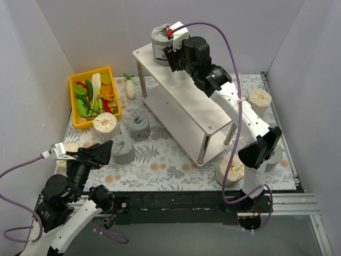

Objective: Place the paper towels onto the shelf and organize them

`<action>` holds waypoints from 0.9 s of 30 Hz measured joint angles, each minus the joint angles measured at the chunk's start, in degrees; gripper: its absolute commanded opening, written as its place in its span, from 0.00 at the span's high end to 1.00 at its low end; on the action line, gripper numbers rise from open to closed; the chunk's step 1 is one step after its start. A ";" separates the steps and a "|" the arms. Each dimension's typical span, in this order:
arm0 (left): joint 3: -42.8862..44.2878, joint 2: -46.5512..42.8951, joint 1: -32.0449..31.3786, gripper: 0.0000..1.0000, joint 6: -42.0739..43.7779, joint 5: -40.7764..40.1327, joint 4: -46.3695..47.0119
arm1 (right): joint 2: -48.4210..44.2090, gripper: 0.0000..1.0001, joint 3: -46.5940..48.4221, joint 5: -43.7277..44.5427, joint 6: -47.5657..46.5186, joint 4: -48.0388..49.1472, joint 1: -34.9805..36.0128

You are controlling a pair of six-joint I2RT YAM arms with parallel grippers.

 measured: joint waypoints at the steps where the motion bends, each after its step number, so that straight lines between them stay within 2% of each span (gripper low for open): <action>1: 0.00 0.00 0.00 0.02 0.00 0.02 0.00 | 0.42 0.38 0.74 0.17 0.00 -0.02 -0.02; 7: 0.00 0.00 0.00 0.02 -0.04 -0.04 0.00 | 0.00 0.38 1.20 0.00 1.68 -1.42 0.04; 11: 0.00 0.00 0.00 0.02 -0.20 -0.07 -0.02 | -5.35 0.39 -3.85 -1.88 3.48 -2.99 0.33; 15: 0.00 0.00 0.00 0.02 -0.22 -0.07 -0.02 | -10.93 0.39 -4.87 -4.37 6.27 -4.87 1.60; 21: 0.00 0.00 0.00 0.02 -0.20 -0.07 -0.02 | -14.36 0.39 -4.39 -5.40 9.27 -5.40 9.60; 27: 0.02 0.00 0.00 0.02 -0.39 -0.39 -0.59 | -8.90 0.41 -2.99 -5.07 12.59 -8.20 18.23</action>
